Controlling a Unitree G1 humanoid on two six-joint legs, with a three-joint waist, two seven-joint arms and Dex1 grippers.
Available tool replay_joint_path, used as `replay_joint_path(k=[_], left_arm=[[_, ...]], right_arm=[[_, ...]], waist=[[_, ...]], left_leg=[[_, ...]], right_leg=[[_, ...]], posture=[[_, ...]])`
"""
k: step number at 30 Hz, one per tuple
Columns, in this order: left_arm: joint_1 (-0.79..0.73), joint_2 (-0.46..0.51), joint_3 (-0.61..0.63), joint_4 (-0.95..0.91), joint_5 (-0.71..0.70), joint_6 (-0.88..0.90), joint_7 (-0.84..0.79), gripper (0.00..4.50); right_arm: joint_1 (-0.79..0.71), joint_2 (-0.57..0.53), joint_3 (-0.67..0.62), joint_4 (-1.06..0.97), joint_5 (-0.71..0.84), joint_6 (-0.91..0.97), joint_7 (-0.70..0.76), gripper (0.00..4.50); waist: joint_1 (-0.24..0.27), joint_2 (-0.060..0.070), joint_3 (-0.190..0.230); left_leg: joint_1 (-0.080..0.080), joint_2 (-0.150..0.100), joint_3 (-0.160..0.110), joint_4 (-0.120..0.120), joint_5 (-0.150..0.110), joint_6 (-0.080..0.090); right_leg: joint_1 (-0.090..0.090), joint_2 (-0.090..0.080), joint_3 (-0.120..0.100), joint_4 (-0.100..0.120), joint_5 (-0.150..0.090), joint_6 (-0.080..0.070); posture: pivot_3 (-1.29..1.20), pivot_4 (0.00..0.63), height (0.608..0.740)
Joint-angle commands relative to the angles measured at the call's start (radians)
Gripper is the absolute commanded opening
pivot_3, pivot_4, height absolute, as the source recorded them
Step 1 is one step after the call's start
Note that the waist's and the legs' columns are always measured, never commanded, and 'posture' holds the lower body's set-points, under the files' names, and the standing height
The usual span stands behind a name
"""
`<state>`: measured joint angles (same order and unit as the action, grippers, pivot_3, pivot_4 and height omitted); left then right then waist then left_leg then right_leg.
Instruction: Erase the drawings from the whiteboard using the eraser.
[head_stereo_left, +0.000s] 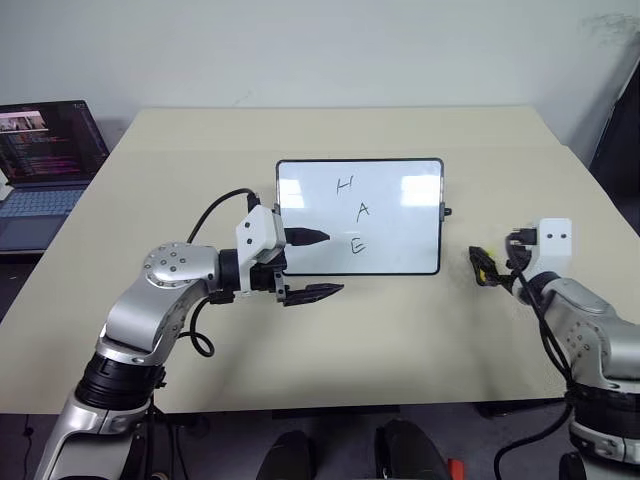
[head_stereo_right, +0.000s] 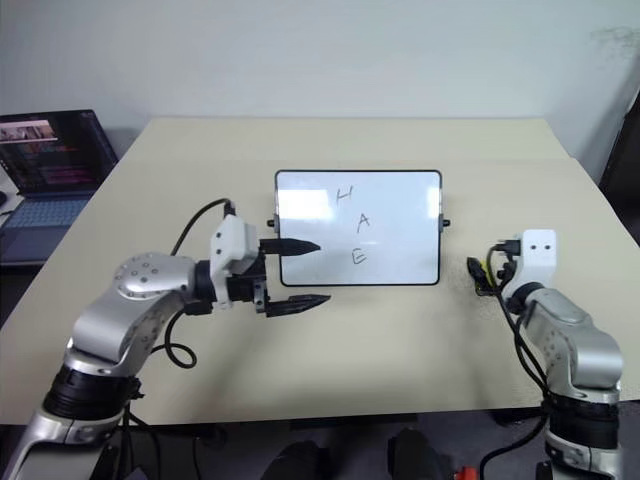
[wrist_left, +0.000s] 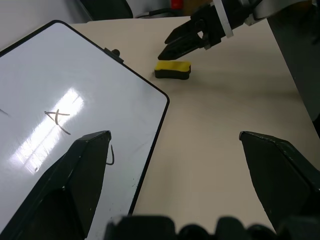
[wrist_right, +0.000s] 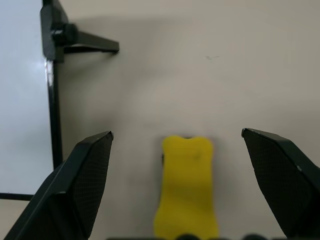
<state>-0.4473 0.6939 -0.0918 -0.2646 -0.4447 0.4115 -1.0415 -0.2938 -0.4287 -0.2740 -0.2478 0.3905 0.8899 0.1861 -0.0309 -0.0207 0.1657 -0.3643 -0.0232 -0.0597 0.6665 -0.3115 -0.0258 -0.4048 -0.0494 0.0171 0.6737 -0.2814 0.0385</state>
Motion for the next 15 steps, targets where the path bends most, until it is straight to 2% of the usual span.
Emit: replay_joint_path(k=[1, 15], left_arm=[[0.001, 0.021, 0.033, -0.034, -0.006, -0.002, -0.005, 4.5], [0.027, 0.025, 0.047, -0.061, -0.036, 0.014, 0.0, 4.5]], right_arm=[[-0.006, 0.016, 0.025, 0.003, -0.041, -0.038, -0.026, 4.45], [-0.026, 0.053, 0.029, 0.116, -0.095, -0.14, -0.031, 4.45]], waist=[[0.0, 0.0, 0.0], [-0.001, 0.0, 0.0]], left_leg=[[0.0, 0.0, 0.0, 0.0, 0.0, 0.0], [0.0, 0.0, 0.0, 0.0, 0.0, 0.0]], right_leg=[[0.0, 0.0, 0.0, 0.0, 0.0, 0.0], [0.0, 0.0, 0.0, 0.0, 0.0, 0.0]], posture=[[0.0, 0.15, 0.74], [0.0, 0.15, 0.74]])
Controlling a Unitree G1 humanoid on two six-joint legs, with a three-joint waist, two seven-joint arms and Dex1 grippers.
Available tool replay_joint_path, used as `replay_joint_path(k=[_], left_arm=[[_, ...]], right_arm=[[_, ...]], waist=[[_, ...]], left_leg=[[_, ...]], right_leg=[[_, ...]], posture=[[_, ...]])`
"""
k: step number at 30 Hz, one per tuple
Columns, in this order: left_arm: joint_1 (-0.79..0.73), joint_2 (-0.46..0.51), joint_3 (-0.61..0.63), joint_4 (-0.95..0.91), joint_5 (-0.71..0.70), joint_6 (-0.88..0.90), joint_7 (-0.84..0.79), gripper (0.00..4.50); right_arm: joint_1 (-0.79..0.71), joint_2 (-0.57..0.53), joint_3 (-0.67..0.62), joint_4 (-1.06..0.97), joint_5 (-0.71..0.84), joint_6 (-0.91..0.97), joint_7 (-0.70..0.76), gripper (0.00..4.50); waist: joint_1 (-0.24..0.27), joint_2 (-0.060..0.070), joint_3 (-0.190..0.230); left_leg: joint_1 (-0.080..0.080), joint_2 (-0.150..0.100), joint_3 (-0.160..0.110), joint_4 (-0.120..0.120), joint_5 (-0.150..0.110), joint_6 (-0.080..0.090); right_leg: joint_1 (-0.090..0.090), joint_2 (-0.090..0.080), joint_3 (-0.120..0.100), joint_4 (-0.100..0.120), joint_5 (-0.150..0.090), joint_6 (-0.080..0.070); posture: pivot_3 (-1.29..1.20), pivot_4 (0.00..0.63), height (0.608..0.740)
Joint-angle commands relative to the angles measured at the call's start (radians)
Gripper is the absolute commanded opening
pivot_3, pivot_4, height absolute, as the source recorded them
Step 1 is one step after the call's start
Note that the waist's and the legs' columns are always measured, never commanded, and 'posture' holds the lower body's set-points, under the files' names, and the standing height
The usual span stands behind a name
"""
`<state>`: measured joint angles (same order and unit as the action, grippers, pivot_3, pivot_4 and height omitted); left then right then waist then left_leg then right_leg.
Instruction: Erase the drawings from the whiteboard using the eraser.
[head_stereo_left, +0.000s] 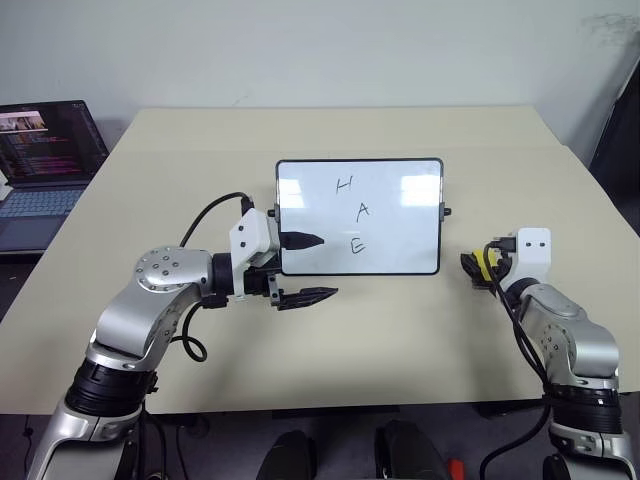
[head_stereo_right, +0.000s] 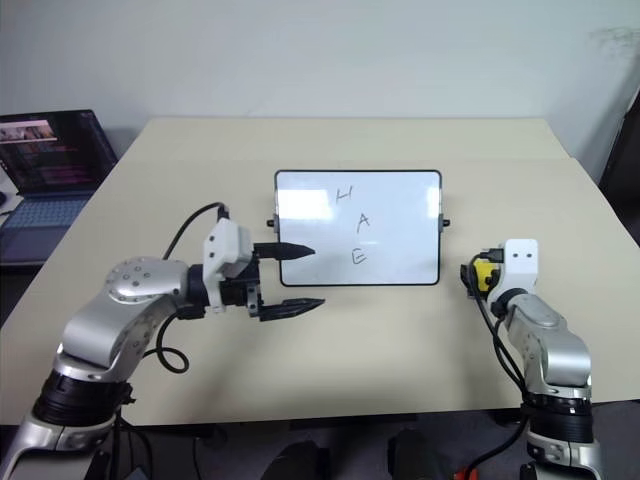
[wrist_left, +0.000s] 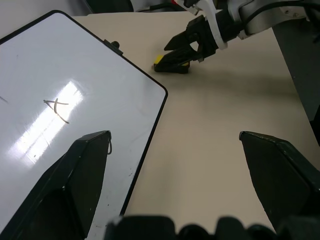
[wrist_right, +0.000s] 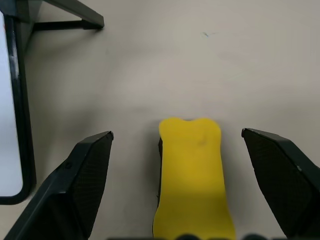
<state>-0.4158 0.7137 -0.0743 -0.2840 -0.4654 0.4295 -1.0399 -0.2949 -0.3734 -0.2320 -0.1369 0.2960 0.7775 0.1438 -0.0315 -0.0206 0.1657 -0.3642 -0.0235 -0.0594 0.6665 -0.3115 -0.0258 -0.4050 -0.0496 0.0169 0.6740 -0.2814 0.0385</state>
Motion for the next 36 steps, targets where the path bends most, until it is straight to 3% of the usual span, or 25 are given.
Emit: replay_joint_path(k=[1, 9, 10, 12, 18, 20, 30, 36], left_arm=[[-0.003, 0.004, 0.027, -0.043, -0.014, -0.006, -0.001, 4.5], [0.005, 0.003, 0.026, -0.048, -0.011, -0.006, 0.006, 4.5], [0.007, 0.004, 0.028, -0.049, -0.011, -0.006, 0.007, 4.5], [0.01, 0.005, 0.03, -0.05, -0.011, -0.006, 0.009, 4.5], [0.025, 0.01, 0.033, -0.059, -0.006, -0.007, 0.013, 4.5], [0.029, 0.011, 0.035, -0.063, -0.007, -0.004, 0.015, 4.5], [0.046, 0.005, 0.074, -0.065, -0.021, 0.035, 0.071, 4.5], [0.107, -0.014, 0.156, -0.069, 0.016, 0.086, 0.232, 4.5]], right_arm=[[-0.031, -0.002, -0.015, 0.021, 0.0, -0.035, 0.013, 4.45], [-0.083, -0.003, -0.037, 0.12, 0.006, -0.068, 0.017, 4.45], [-0.087, -0.006, -0.037, 0.13, 0.006, -0.071, 0.02, 4.29], [-0.094, -0.01, -0.038, 0.145, 0.003, -0.076, 0.021, 3.83], [-0.105, -0.006, -0.051, 0.165, 0.011, -0.084, 0.021, 1.66], [-0.1, -0.006, -0.049, 0.163, 0.013, -0.076, 0.024, 1.22], [-0.083, -0.008, -0.042, 0.115, 0.01, -0.104, 0.042, 1.17], [-0.01, -0.011, 0.031, -0.091, -0.043, -0.27, 0.09, 1.15]], waist=[[0.0, 0.0, 0.0], [-0.001, 0.0, 0.0], [-0.001, 0.0, 0.0], [0.0, 0.0, 0.0], [-0.001, 0.0, 0.0], [-0.001, 0.0, 0.0], [-0.001, 0.0, 0.0], [-0.001, 0.0, 0.0]], left_leg=[[0.0, 0.0, 0.0, 0.0, 0.0, 0.0], [0.0, 0.0, 0.0, 0.0, 0.0, 0.0], [0.0, 0.0, 0.0, 0.0, 0.0, 0.0], [0.0, 0.0, 0.0, 0.0, 0.0, 0.0], [0.0, 0.0, 0.001, 0.0, 0.0, 0.0], [0.0, 0.0, 0.0, 0.0, 0.0, 0.0], [0.0, 0.0, 0.001, 0.0, 0.0, 0.0], [0.0, 0.0, 0.0, 0.0, 0.0, 0.0]], right_leg=[[0.0, 0.0, 0.0, 0.0, 0.0, 0.0], [0.0, 0.0, 0.0, 0.0, 0.0, 0.0], [0.0, 0.0, 0.0, 0.0, 0.0, 0.0], [0.0, 0.0, 0.0, 0.0, 0.0, 0.0], [0.0, 0.0, 0.0, 0.0, 0.0, 0.0], [0.0, 0.0, 0.0, 0.0, 0.0, 0.0], [0.0, 0.0, 0.0, 0.001, 0.0, 0.0], [-0.001, 0.0, 0.0, 0.0, 0.0, 0.0]], posture=[[0.0, 0.15, 0.74], [0.0, 0.15, 0.74], [0.0, 0.15, 0.74], [0.0, 0.15, 0.74], [0.0, 0.15, 0.74], [0.0, 0.15, 0.74], [0.0, 0.15, 0.74], [0.0, 0.15, 0.74]])
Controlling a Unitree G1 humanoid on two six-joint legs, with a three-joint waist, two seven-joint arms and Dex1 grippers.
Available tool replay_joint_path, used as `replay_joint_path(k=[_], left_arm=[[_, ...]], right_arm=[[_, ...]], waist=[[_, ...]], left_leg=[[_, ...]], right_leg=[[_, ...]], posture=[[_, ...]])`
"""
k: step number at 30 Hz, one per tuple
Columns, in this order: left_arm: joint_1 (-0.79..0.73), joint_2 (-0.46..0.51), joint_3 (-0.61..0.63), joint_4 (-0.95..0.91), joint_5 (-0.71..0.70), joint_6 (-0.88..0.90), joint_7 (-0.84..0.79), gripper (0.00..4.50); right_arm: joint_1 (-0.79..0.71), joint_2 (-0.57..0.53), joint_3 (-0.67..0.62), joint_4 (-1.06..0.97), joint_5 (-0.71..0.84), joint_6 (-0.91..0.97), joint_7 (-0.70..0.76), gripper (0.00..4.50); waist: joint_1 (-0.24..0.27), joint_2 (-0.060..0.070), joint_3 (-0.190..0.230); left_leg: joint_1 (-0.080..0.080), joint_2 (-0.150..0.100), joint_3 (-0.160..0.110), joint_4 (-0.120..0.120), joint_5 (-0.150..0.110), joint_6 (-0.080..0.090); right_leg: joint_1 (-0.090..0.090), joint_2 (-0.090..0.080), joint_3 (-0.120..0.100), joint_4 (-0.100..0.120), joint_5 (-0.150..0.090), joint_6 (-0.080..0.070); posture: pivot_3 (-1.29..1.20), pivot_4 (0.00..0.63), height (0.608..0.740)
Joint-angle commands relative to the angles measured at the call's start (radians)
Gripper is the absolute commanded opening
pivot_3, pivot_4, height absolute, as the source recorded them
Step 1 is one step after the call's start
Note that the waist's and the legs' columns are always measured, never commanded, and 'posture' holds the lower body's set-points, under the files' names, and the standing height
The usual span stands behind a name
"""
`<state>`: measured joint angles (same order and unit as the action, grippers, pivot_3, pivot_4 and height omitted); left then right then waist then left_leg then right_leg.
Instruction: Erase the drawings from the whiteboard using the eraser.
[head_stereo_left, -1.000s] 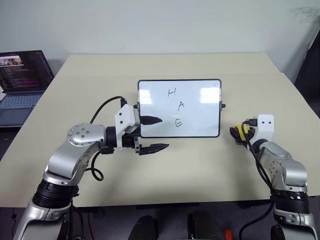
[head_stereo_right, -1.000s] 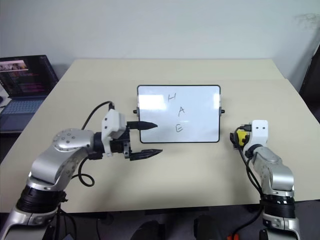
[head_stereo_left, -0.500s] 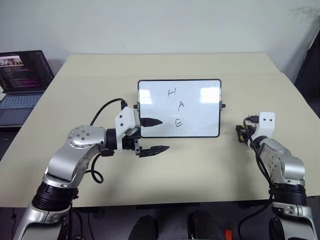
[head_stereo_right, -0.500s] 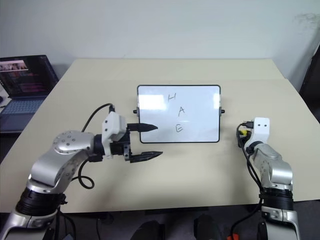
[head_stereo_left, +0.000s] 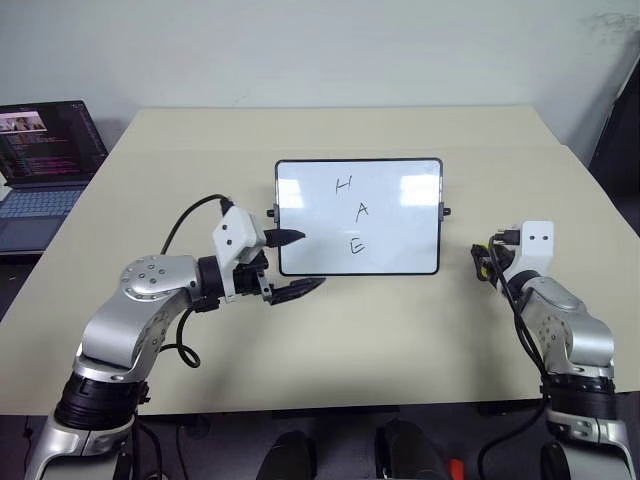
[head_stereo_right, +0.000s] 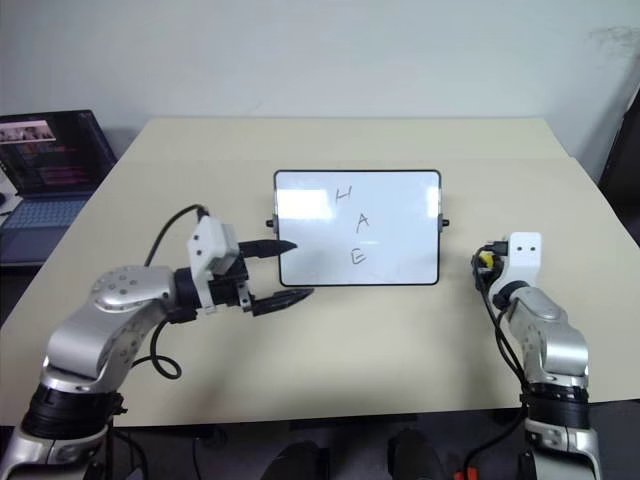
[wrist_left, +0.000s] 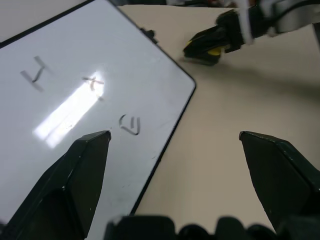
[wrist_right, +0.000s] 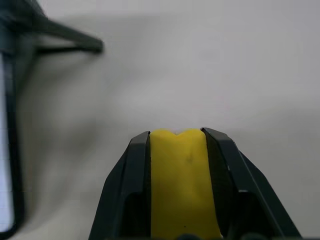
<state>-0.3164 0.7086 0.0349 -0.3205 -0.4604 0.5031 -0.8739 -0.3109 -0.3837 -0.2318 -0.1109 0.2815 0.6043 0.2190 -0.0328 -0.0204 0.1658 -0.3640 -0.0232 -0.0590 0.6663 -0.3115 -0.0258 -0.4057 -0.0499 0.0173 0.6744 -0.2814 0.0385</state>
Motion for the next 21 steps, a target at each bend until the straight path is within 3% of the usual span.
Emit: replay_joint_path(k=[1, 5, 10, 21], left_arm=[[0.009, -0.014, 0.055, -0.029, 0.019, 0.015, 0.09, 4.5], [-0.031, -0.038, 0.072, 0.012, 0.047, 0.033, 0.183, 4.5], [-0.083, -0.051, 0.071, 0.052, 0.063, 0.051, 0.234, 4.5], [-0.112, -0.056, 0.076, 0.071, 0.071, 0.055, 0.262, 4.5]], right_arm=[[0.005, 0.007, 0.052, -0.14, -0.046, -0.134, 0.011, 1.15], [-0.07, 0.067, 0.207, -0.153, -0.136, -0.287, 0.016, 1.15], [-0.212, 0.155, 0.351, 0.013, -0.233, -0.416, 0.028, 1.14], [-0.501, 0.264, 0.382, 0.426, -0.342, -0.52, -0.041, 1.14]], waist=[[0.0, 0.0, 0.0], [-0.002, 0.0, 0.0], [-0.001, 0.0, 0.0], [-0.001, 0.0, 0.0]], left_leg=[[0.0, 0.0, 0.0, 0.0, 0.0, 0.0], [0.001, 0.0, 0.0, 0.001, 0.0, 0.0], [0.002, 0.0, 0.0, 0.003, 0.001, -0.001], [-0.001, -0.001, 0.0, 0.003, 0.002, -0.005]], right_leg=[[0.0, 0.0, 0.0, 0.0, 0.0, 0.0], [0.0, 0.0, 0.0, 0.003, 0.0, 0.0], [0.0, 0.0, -0.001, 0.005, 0.0, 0.0], [-0.002, -0.001, -0.001, 0.003, 0.0, 0.0]], posture=[[0.0, 0.15, 0.74], [0.0, 0.15, 0.74], [0.0, 0.15, 0.74], [0.0, 0.15, 0.74]])
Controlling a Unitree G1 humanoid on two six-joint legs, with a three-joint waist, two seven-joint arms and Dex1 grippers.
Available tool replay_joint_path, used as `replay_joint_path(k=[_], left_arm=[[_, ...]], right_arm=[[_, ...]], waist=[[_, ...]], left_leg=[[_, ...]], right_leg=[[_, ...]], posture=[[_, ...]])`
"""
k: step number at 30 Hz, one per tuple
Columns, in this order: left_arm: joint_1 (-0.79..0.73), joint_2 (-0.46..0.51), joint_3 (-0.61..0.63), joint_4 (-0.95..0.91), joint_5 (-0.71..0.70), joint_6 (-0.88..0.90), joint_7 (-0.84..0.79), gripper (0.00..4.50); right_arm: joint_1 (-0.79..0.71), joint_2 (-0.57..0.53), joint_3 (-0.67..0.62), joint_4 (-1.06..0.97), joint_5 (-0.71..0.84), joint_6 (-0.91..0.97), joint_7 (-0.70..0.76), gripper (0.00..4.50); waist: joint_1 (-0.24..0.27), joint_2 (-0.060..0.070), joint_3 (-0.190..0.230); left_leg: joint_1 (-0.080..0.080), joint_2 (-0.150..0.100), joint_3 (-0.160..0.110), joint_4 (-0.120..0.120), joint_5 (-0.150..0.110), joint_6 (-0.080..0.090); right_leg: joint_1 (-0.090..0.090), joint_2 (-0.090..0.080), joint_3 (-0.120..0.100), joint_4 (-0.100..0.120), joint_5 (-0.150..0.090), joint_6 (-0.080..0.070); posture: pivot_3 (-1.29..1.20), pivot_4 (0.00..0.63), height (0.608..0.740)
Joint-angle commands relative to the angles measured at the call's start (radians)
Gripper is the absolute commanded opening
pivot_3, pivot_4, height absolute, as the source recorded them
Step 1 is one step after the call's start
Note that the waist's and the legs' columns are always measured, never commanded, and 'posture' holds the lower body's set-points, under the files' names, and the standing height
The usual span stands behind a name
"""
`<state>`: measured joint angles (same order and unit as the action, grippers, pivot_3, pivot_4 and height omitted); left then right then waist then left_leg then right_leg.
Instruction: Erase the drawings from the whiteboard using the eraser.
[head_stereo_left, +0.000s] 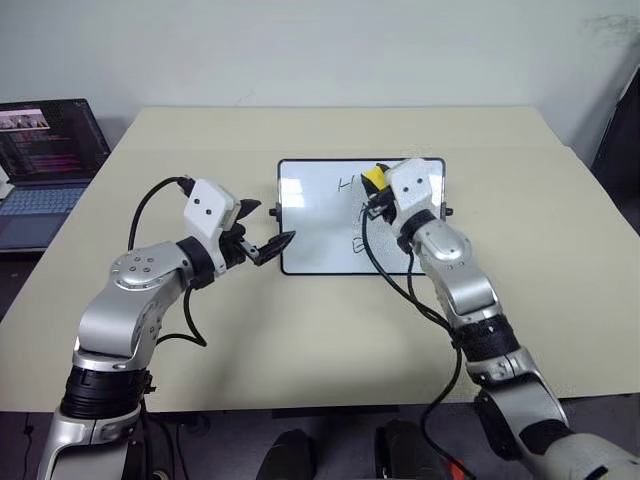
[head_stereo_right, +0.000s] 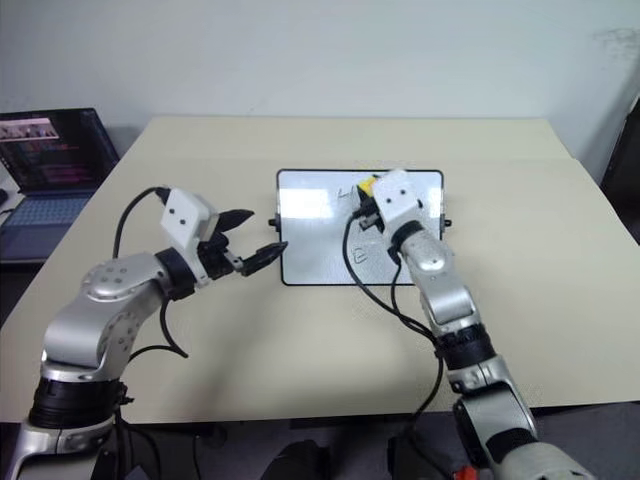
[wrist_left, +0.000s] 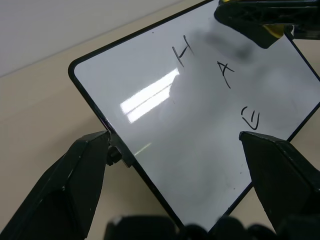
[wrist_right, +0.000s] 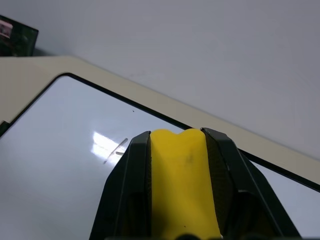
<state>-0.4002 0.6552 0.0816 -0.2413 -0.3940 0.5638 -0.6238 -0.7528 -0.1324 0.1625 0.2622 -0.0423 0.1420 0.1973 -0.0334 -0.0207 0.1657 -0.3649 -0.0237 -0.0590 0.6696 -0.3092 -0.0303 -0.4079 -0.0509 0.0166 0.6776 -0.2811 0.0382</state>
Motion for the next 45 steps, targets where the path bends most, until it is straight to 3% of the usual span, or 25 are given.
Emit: replay_joint_path(k=[1, 10, 19, 25, 37, 45], left_arm=[[-0.034, -0.002, 0.031, -0.004, 0.004, -0.006, 0.014, 4.5], [-0.061, -0.001, 0.029, 0.014, 0.014, -0.016, 0.014, 4.5], [-0.056, 0.0, 0.038, 0.006, 0.018, -0.016, 0.016, 4.5], [-0.05, -0.003, 0.039, 0.0, 0.021, -0.017, 0.02, 4.5], [-0.043, -0.002, 0.043, 0.0, 0.016, -0.017, 0.025, 4.5], [-0.05, -0.004, 0.038, 0.005, 0.017, -0.02, 0.019, 4.5]], right_arm=[[-0.084, 0.017, -0.016, 0.093, -0.026, -0.077, -0.028, 1.14], [-0.21, 0.081, -0.006, 0.359, -0.057, -0.173, -0.054, 1.14], [-0.194, 0.134, 0.069, 0.497, -0.128, -0.219, -0.016, 1.14], [-0.19, 0.133, 0.092, 0.496, -0.155, -0.217, 0.009, 1.14], [-0.211, 0.065, 0.011, 0.419, -0.144, -0.241, -0.078, 1.14], [-0.157, 0.085, 0.07, 0.417, -0.154, -0.187, 0.021, 1.13]], waist=[[-0.001, 0.0, 0.0], [-0.013, 0.0, 0.0], [-0.028, 0.0, 0.0], [-0.027, 0.0, 0.0], [-0.024, 0.0, 0.0], [-0.025, 0.0, 0.0]], left_leg=[[0.0, 0.0, 0.0, 0.0, 0.0, 0.0], [0.0, 0.0, 0.001, -0.001, 0.0, 0.0], [0.001, 0.0, 0.002, -0.001, 0.0, 0.0], [0.002, 0.0, 0.001, 0.0, 0.0, 0.0], [0.0, 0.0, 0.0, 0.0, 0.0, 0.0], [0.001, 0.0, 0.0, 0.0, 0.0, 0.0]], right_leg=[[0.0, 0.0, 0.0, 0.0, 0.0, 0.0], [-0.001, 0.0, 0.0, 0.0, 0.0, 0.0], [-0.001, 0.0, 0.001, 0.002, 0.0, 0.0], [-0.001, 0.0, 0.001, 0.004, 0.0, -0.001], [-0.001, -0.001, 0.001, 0.001, 0.001, -0.001], [-0.001, -0.001, 0.001, 0.002, 0.001, -0.001]], posture=[[0.0, 0.15, 0.74], [0.0, 0.15, 0.74], [0.0, 0.15, 0.74], [0.0, 0.15, 0.74], [0.0, 0.15, 0.74], [0.0, 0.15, 0.74]])
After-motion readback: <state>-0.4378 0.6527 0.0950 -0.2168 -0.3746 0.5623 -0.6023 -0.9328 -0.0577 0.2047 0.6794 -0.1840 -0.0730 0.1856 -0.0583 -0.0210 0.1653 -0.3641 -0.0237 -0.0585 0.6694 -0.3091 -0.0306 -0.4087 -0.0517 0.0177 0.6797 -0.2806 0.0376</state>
